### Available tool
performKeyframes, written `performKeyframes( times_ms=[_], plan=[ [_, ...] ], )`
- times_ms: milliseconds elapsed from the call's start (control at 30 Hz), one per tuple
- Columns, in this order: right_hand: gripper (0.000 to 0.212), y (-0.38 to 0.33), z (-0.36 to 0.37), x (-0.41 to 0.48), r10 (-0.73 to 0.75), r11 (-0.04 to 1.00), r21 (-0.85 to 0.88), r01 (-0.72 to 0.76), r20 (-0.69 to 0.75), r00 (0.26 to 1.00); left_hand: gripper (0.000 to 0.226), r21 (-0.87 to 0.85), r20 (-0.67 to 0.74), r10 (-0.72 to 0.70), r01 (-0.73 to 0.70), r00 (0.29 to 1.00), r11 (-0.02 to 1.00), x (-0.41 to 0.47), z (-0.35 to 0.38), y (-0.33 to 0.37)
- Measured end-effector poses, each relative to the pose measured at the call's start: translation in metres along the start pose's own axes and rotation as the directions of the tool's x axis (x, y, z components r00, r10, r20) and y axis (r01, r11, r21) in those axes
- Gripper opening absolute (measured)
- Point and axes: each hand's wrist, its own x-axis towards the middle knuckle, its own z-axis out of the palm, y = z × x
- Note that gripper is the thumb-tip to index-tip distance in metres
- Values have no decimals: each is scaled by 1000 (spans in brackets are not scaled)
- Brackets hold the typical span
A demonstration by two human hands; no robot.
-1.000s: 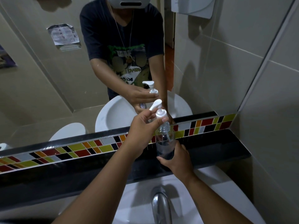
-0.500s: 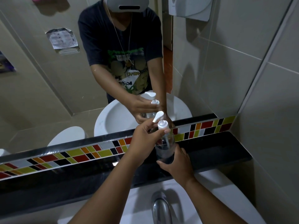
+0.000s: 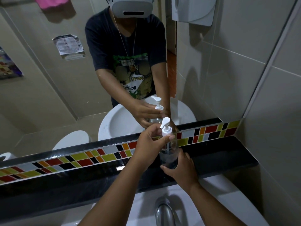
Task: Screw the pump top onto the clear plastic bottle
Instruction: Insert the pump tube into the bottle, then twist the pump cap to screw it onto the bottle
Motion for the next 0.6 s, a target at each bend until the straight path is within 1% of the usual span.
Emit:
performKeyframes(
  times_ms=[100,133,167,300,367,467,533,600],
  plan=[
    [82,-3,0,3,68,998,-1,-68,36,997,74,18,-5,-24,24,1000,1000,-3,-4,-6],
    [84,-3,0,4,81,997,16,-82,51,995,82,18,-5,-35,35,999,999,-5,-6,-10],
    [88,-3,0,6,89,995,44,-92,68,994,86,31,-4,-42,43,999,999,-6,-8,-15],
    [109,-6,-8,8,124,980,129,-150,191,974,95,94,36,-93,89,995,992,-12,-13,-41],
    [113,-8,-18,7,127,975,145,-168,251,960,97,95,58,-110,105,992,990,-14,-14,-50],
    [106,-6,-52,9,124,963,189,-194,329,936,95,105,112,-103,91,988,990,-14,-14,-56],
    [92,-9,-83,11,119,960,207,-189,311,943,94,98,157,-97,82,983,992,-13,-11,-64],
    [79,-23,-112,11,105,963,213,-164,264,959,93,79,176,-78,65,981,995,-12,-7,-72]
  ],
)
